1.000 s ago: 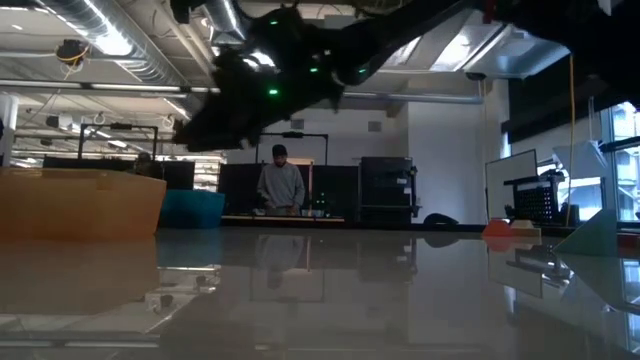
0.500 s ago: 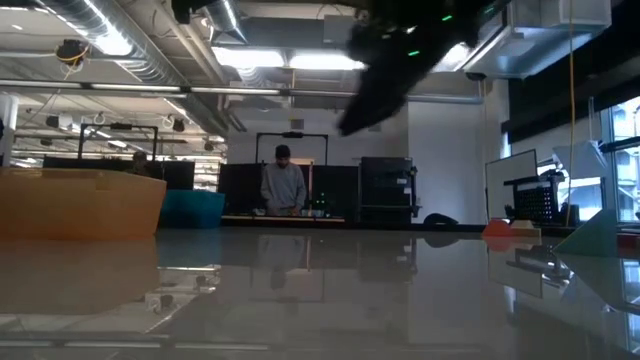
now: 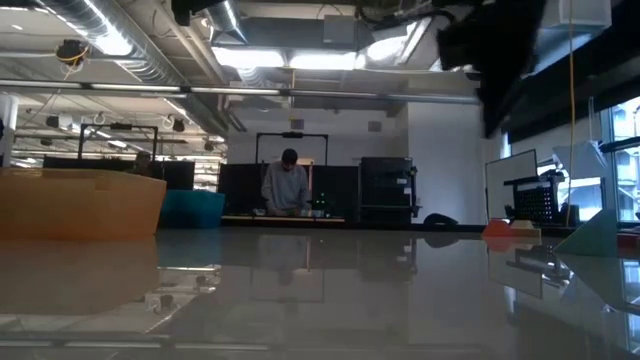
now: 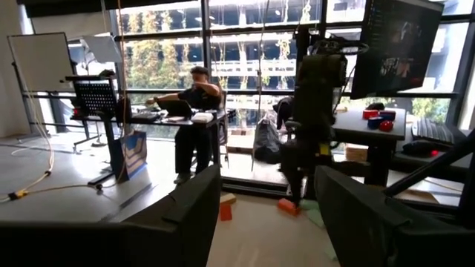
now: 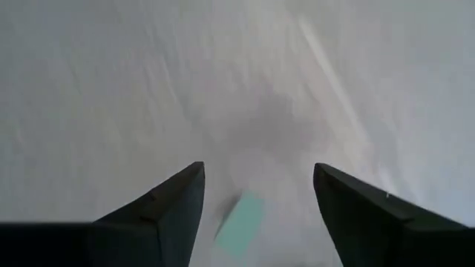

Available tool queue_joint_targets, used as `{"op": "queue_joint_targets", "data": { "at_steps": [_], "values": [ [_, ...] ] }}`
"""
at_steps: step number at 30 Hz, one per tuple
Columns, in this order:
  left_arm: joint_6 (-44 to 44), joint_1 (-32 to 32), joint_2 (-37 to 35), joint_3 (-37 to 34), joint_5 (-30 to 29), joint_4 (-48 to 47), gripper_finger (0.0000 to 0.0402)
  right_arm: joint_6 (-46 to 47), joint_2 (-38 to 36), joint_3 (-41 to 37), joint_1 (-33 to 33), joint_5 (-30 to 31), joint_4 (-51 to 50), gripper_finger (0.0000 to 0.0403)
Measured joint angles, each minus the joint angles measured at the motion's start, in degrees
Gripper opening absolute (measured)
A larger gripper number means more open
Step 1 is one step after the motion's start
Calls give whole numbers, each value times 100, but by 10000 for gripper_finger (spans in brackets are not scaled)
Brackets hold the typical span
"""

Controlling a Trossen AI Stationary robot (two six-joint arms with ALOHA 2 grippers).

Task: Sort blocks by size
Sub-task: Put the light blue triangular block into the orange bin

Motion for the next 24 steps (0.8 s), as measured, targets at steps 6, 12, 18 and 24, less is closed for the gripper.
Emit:
{"op": "queue_joint_targets", "data": {
  "at_steps": [6, 12, 18, 24],
  "values": [
    [-15, 0, 0, 0, 11, -26, 205, 1965, 90, 0, 815, 196, -634, 250],
    [-132, -1, 0, 0, 11, -28, 205, 3635, 480, 2, 1280, 414, -1148, 250],
    [-137, 0, 0, 0, 11, -28, 205, 3948, 989, -135, 1394, 169, -1059, 250],
    [-142, -2, 0, 0, 9, -30, 205, 3787, 1206, -776, 1388, -436, -454, 250]
  ]
}}
